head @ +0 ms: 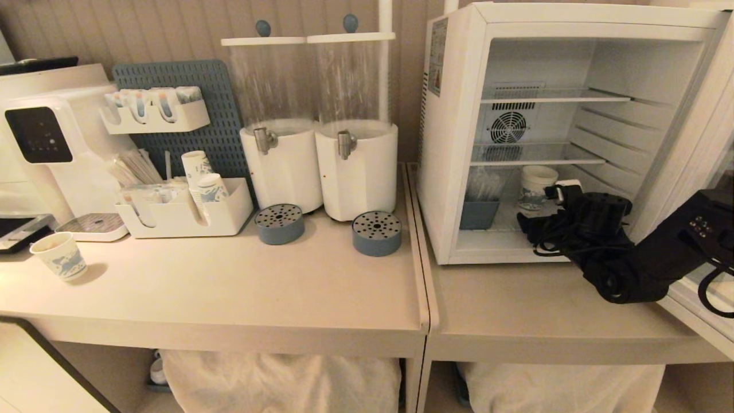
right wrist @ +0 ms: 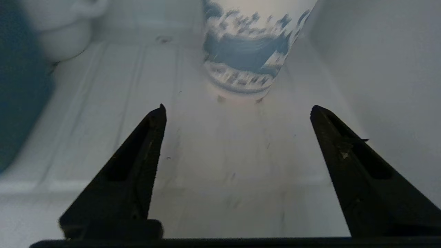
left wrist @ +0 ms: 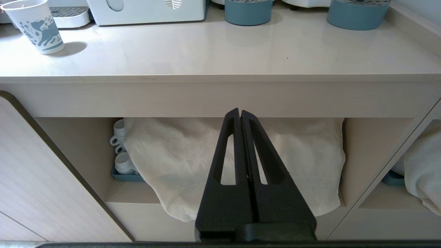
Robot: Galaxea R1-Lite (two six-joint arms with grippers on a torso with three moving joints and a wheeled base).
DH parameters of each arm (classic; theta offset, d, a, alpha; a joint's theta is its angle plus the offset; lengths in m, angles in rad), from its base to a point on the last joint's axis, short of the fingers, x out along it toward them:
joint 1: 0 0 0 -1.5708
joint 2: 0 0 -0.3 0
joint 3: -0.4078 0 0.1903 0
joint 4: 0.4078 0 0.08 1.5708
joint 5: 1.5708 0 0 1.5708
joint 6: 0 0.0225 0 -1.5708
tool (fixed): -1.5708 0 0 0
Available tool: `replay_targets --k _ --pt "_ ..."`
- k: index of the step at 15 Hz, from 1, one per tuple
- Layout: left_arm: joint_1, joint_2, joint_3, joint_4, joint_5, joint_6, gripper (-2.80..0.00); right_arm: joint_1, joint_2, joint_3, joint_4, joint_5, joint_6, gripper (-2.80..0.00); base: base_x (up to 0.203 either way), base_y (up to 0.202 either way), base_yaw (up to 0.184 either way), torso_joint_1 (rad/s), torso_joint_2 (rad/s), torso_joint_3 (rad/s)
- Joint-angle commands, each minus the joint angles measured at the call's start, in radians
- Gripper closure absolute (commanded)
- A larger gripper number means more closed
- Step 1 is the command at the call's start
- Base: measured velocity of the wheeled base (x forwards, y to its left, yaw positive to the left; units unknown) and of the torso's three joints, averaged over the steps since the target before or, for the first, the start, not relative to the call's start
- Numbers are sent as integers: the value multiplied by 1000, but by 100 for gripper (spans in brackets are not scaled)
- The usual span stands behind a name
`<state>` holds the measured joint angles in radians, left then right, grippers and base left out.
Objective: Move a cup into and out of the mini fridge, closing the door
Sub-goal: Take the paper cup out of the freezer
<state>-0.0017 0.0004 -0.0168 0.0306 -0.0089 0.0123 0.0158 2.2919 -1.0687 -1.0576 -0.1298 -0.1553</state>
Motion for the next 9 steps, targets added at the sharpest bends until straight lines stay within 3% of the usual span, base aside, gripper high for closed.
replay_targets --k 1,9 --pt "0 -2 0 0 0 0 0 -5 1 -49 17 -1 -1 -280 0 0 0 0 0 0" --pt "0 -2 0 -3 0 -2 0 -14 93 -286 170 -12 1 -280 0 0 0 0 0 0"
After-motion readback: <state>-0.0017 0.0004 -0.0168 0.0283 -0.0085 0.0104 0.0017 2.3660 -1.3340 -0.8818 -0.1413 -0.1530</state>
